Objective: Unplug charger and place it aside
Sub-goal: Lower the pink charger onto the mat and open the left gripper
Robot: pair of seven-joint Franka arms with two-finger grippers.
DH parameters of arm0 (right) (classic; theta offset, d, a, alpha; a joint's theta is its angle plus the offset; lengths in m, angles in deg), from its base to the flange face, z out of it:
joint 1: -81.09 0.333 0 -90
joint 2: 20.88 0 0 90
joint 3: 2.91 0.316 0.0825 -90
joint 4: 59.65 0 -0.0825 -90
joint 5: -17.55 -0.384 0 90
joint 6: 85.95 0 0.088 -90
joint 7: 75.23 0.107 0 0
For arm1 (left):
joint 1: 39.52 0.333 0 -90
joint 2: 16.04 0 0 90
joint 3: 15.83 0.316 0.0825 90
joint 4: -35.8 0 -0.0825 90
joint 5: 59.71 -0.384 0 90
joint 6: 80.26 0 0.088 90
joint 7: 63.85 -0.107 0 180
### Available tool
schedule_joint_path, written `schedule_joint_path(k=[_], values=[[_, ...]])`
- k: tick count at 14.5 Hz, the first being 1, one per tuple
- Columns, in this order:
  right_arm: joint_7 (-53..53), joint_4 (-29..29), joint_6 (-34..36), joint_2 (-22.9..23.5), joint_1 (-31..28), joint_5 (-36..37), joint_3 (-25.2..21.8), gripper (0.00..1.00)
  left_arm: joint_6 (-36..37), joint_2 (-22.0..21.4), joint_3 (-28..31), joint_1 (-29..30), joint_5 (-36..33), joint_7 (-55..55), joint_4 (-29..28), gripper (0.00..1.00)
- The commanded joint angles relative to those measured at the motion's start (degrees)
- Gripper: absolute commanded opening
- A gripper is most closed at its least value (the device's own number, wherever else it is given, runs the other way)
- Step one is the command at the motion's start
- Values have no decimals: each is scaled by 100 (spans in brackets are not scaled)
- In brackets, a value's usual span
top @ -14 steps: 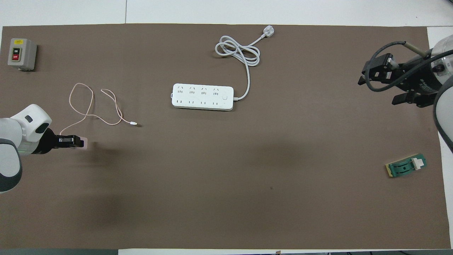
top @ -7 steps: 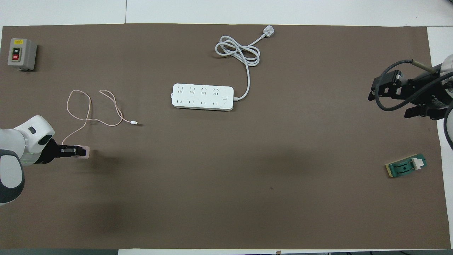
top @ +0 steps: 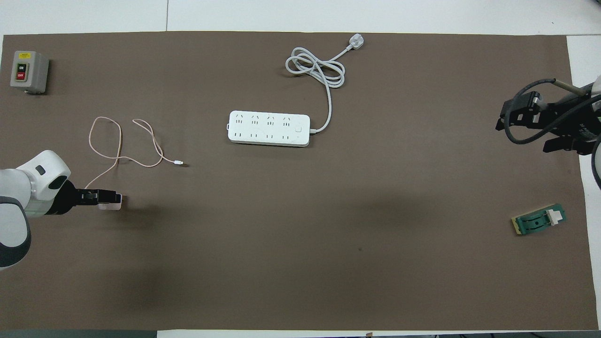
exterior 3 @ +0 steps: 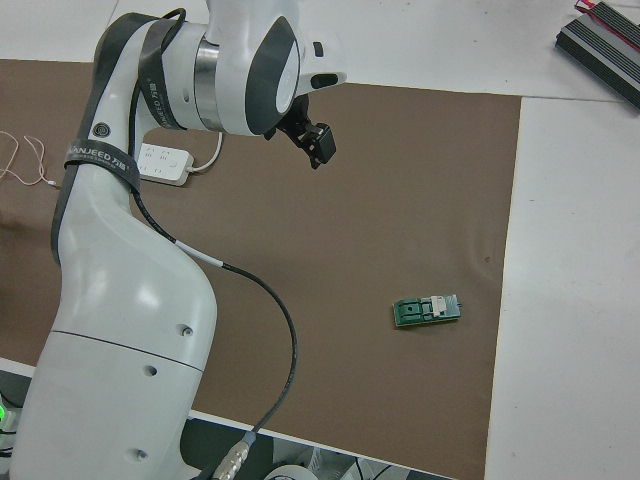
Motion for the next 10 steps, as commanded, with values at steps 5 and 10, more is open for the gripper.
schedule_joint_path(k=[5, 10], values=[[-156, 43, -136, -17, -126, 104, -241, 100, 2487, 281, 16, 421, 40, 17, 2161, 100], [-516, 43, -118, -8, -397, 113, -127, 100, 2646, 272, 34, 422, -144, 341, 2540, 100]])
